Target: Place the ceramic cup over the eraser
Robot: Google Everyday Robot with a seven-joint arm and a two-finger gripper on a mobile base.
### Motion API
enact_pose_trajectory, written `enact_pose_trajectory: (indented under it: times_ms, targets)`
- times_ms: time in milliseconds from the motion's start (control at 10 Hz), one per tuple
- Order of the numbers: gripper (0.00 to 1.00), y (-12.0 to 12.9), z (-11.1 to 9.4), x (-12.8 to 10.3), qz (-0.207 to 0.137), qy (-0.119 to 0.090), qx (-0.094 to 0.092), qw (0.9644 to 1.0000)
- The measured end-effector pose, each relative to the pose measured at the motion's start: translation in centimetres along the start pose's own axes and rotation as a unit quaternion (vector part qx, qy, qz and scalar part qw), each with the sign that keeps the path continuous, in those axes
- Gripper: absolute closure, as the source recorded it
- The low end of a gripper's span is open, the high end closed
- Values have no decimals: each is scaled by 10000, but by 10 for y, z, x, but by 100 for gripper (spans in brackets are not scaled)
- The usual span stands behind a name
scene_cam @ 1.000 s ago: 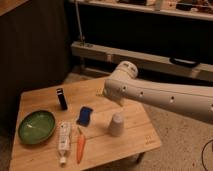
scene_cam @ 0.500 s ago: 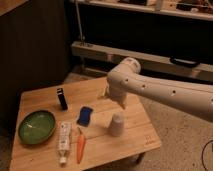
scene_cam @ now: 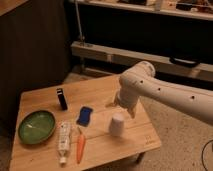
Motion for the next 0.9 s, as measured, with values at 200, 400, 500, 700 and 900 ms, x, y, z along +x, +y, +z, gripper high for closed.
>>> enact_pose_trajectory:
  times_ms: [200, 400, 500, 700, 900]
  targets:
    - [20, -6, 10, -3, -3, -184, 120, 9998]
    - [20, -8, 29, -5, 82, -408, 317, 9986]
    - [20, -7, 35, -8, 111, -488, 364, 9981]
    - [20, -5, 45, -10, 174, -558, 384, 9976]
    - [20, 1, 57, -8, 258, -612, 313, 9973]
